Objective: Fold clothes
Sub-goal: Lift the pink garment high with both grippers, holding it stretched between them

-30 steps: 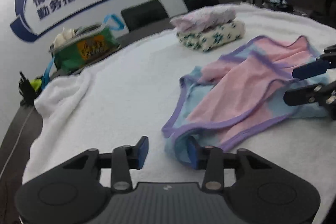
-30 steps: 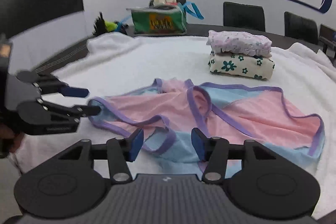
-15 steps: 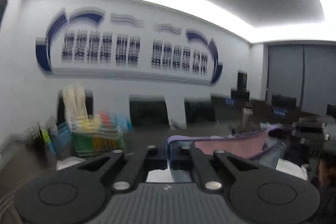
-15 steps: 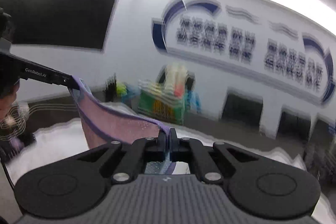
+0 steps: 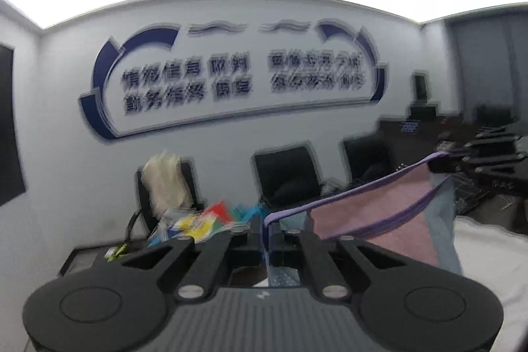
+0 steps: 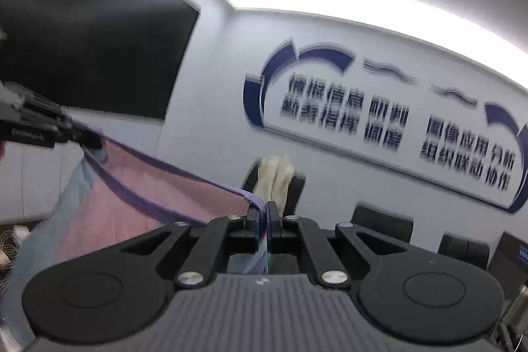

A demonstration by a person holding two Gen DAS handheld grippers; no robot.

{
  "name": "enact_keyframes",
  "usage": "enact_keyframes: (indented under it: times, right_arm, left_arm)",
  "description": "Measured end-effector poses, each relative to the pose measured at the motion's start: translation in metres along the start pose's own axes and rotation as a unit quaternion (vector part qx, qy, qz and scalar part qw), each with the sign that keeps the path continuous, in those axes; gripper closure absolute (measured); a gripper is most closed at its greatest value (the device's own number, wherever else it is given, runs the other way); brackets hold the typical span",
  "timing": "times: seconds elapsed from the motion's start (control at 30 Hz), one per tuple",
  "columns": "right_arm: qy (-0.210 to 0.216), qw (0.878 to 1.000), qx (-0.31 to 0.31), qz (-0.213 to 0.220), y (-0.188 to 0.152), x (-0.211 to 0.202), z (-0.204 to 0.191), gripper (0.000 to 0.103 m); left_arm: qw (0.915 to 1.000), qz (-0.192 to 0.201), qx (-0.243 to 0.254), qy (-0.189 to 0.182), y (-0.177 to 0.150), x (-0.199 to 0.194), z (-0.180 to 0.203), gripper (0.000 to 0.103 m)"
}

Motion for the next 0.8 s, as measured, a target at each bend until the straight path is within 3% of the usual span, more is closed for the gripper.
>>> enact_keyframes:
  times: [0.1, 0.2, 0.3, 0.37, 0.43, 0.53, 0.67, 0.73, 0.8]
  right_arm:
    - [0.000, 0.999, 0.016, -0.045, -0.014, 0.082, 0.002, 0.100]
    - [-0.031, 0.999, 0.018, -0.028, 0.003, 0.127, 0.001, 0.100]
    - [-0.058, 0.996, 0.013, 0.060, 0.043, 0.102, -0.002, 0.100]
    - [-0.064, 0.991, 0.003, 0.113, 0.061, 0.067, -0.006, 0.100]
    - [-0.062, 0.988, -0.010, 0.139, 0.060, 0.030, -0.011, 0.099]
    - [-0.052, 0.988, -0.021, 0.142, 0.038, -0.009, -0.019, 0.095]
    - [-0.027, 0.996, -0.012, 0.078, -0.058, -0.035, -0.036, 0.091]
    - [-0.004, 1.000, 0.017, 0.005, -0.132, -0.033, -0.046, 0.091]
    - [0.020, 0.994, 0.069, -0.078, -0.211, -0.027, -0.050, 0.091]
  left_arm:
    - [0.9988, -0.035, -0.011, 0.033, -0.010, 0.067, -0.017, 0.101]
    - [0.9976, -0.003, 0.011, 0.068, 0.021, 0.069, -0.030, 0.101]
    - [0.9928, 0.087, 0.026, 0.079, 0.061, 0.013, -0.019, 0.101]
    - [0.9893, 0.118, 0.038, 0.078, 0.072, -0.031, -0.006, 0.101]
    - [0.9868, 0.134, 0.052, 0.076, 0.067, -0.067, 0.009, 0.098]
    - [0.9891, 0.122, 0.051, 0.065, 0.034, -0.101, 0.033, 0.096]
    - [0.9980, 0.049, 0.031, 0.027, -0.071, -0.108, 0.077, 0.093]
    - [0.9998, -0.014, 0.007, -0.013, -0.151, -0.101, 0.104, 0.093]
    - [0.9932, -0.087, -0.040, -0.066, -0.230, -0.083, 0.123, 0.090]
Point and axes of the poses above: each gripper's, at about its wrist camera, not at the fingertips, and x roughly the way its jaws point, z to its right, y to its top, the point moved 3 cm from there along x, roughly the way its jaws point, and after that the axes turned 1 degree about y, right-handed, at the moved point
